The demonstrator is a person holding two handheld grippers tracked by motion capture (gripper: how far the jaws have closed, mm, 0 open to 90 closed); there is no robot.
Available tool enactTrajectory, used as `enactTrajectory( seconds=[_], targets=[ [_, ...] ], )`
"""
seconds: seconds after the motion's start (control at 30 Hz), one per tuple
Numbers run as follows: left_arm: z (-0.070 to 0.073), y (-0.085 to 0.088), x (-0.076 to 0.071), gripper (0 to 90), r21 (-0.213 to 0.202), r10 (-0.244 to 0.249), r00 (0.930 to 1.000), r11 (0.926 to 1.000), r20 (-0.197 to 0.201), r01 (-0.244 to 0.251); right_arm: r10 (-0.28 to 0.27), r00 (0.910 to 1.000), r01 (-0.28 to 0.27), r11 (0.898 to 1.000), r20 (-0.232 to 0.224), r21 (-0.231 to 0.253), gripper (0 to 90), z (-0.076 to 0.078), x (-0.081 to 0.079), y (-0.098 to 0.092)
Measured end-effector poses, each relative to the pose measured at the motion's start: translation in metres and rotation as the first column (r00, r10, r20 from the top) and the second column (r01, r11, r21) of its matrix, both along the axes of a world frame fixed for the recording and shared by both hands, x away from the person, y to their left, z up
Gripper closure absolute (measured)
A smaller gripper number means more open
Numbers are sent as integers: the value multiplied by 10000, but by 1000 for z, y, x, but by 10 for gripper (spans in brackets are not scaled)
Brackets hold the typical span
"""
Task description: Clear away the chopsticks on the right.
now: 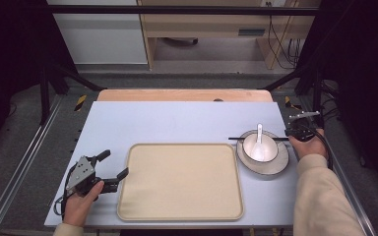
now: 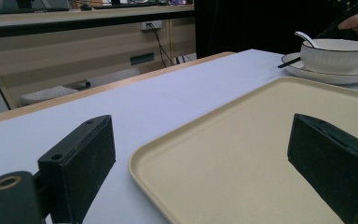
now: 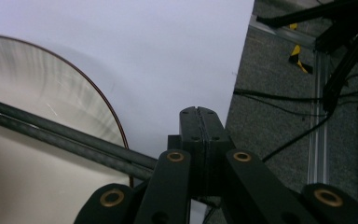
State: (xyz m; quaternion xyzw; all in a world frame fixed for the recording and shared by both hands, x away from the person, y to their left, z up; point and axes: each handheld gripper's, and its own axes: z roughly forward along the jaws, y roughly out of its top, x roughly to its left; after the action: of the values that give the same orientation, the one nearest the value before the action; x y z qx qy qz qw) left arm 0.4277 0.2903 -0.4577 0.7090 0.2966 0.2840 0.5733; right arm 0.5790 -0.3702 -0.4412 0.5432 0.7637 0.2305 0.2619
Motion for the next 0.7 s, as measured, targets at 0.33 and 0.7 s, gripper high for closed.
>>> enactTrajectory(
  seconds=[0.33, 0.7],
  targets=[
    [-2, -3, 0, 74, 218, -28, 10000, 9998, -62, 30, 173, 9972, -191, 9995, -729, -244, 900, -3, -31, -7],
    [-4, -10, 5, 77, 448, -222, 9996, 9987, -165, 229, 490, 9977, -517, 9970, 466, 583, 842, 3, -82, -16]
  ],
)
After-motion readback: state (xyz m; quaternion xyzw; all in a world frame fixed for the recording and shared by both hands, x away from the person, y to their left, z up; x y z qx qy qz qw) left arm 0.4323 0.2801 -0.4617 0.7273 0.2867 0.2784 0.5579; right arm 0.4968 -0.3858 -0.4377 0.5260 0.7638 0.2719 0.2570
